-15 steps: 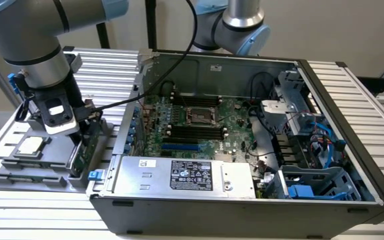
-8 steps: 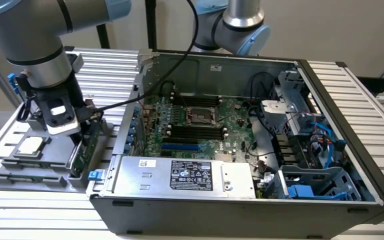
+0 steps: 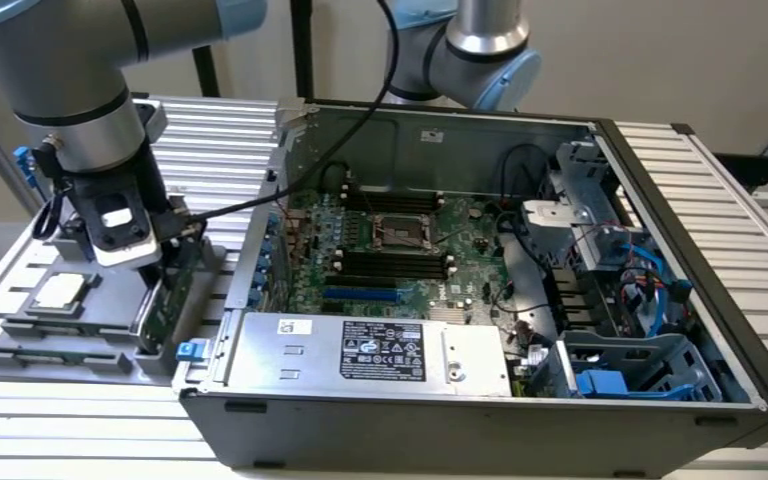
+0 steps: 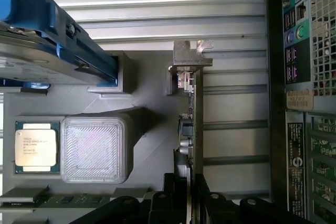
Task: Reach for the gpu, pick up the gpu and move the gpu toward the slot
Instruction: 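Pick up the gpu and move the gpu toward the slot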
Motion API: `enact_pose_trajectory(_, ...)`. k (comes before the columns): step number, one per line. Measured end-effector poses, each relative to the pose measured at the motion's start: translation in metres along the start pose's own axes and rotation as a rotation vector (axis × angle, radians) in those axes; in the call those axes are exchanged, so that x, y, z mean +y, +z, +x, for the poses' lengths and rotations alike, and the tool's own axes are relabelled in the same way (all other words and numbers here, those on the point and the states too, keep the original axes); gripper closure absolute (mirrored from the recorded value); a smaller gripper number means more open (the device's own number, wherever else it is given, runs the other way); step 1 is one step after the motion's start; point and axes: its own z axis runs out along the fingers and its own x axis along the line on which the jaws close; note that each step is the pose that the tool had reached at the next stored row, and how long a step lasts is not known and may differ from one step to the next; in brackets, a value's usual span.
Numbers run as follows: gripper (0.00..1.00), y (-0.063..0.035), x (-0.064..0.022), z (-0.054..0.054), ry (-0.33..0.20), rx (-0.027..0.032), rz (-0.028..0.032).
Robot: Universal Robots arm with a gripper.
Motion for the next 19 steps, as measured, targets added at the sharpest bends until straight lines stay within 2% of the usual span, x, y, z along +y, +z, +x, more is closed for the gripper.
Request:
enact_pose_trajectory(4, 0.74, -0.0061, 0.0, -0.001, 0.0, 0.0068, 0.0004)
enact_pose_trajectory(8, 0.74, -0.0165, 0.0001, -0.001, 0.0, 0.014, 0.0009)
enact_pose_trajectory(14, 0.74, -0.0421, 0.0004, -0.005, 0.0, 0.0258, 0.0015)
enact_pose_trajectory(19, 0.74, -0.0649, 0.0009, -0.012, 0.0, 0.0304, 0.0015)
